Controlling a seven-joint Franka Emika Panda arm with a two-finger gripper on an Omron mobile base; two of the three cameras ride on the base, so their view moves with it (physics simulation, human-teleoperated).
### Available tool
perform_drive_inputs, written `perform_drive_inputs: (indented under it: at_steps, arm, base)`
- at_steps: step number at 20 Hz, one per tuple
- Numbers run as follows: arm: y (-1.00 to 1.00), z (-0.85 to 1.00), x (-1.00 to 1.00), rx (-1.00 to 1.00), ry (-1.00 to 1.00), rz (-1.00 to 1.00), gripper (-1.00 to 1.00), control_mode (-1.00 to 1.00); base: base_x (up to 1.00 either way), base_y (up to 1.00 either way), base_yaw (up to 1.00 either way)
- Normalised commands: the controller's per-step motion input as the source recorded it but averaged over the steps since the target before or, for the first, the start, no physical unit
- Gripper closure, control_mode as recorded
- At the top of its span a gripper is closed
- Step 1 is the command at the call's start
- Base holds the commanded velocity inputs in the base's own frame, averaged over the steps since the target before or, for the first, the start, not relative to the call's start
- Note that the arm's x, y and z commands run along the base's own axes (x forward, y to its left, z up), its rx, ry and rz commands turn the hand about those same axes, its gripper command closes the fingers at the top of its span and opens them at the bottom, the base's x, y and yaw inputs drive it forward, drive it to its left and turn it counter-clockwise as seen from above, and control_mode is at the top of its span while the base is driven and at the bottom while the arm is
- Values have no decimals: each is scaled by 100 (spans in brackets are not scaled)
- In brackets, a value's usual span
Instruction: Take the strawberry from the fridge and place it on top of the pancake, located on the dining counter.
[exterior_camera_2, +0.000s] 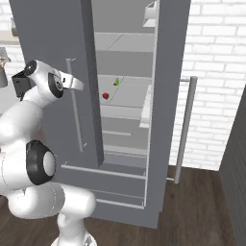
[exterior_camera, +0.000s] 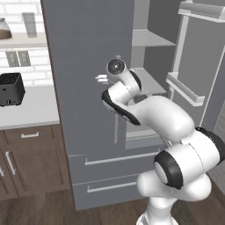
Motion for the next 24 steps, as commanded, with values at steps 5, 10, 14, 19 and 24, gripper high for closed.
perform_drive_inputs:
  at_steps: [5,10,14,19,24]
  arm:
    - [66,-4,-83,-6,0,-2,100,-100]
    - [84,-4,-82,-4,0,-8,100,-100]
    - [98,-5,-70,-2,0,-16,100,-100]
    - [98,-3,-53,-3,0,-20,-100,-100]
    - [37,-4,-5,-1,0,-18,-100,-100]
  base:
    - [0,0,0]
    - [0,0,0]
    - [0,0,0]
    - [0,0,0]
    - [0,0,0]
